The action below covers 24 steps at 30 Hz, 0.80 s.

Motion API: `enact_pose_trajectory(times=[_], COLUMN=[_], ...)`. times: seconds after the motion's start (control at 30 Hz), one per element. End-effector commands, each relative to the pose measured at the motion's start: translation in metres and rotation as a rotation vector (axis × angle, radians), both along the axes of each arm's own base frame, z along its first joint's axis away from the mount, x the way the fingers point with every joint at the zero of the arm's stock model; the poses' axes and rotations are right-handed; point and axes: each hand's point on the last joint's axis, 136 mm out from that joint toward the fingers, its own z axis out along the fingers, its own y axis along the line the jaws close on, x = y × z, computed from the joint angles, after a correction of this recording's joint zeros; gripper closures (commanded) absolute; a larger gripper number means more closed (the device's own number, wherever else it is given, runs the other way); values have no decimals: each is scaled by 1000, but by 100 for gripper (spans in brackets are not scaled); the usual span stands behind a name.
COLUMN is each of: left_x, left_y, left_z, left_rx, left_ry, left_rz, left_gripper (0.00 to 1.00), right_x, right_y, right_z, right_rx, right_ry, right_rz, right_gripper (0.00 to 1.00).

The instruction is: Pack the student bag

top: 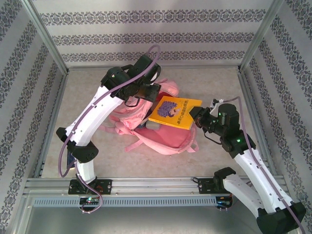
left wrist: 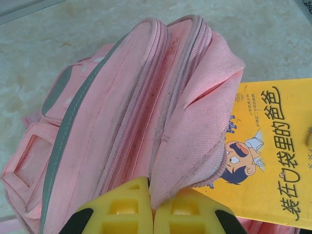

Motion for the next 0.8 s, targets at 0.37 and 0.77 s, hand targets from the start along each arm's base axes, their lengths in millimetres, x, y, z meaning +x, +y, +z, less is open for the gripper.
enact_pose_trajectory(times=[0.37,0.77], left_x=[21,20], left_y=[-19,-34], left_z=[56,57], left_rx=[-225,-293], left_ry=[-125,-92], left_rz=[12,-18], left_gripper=[100,100], right_x=[48,108], right_y=[37,65], right_z=[17,-46], right_rx=[73,-42], right_ry=[-10,62], right_rz=[-226,-309], right_gripper=[100,100])
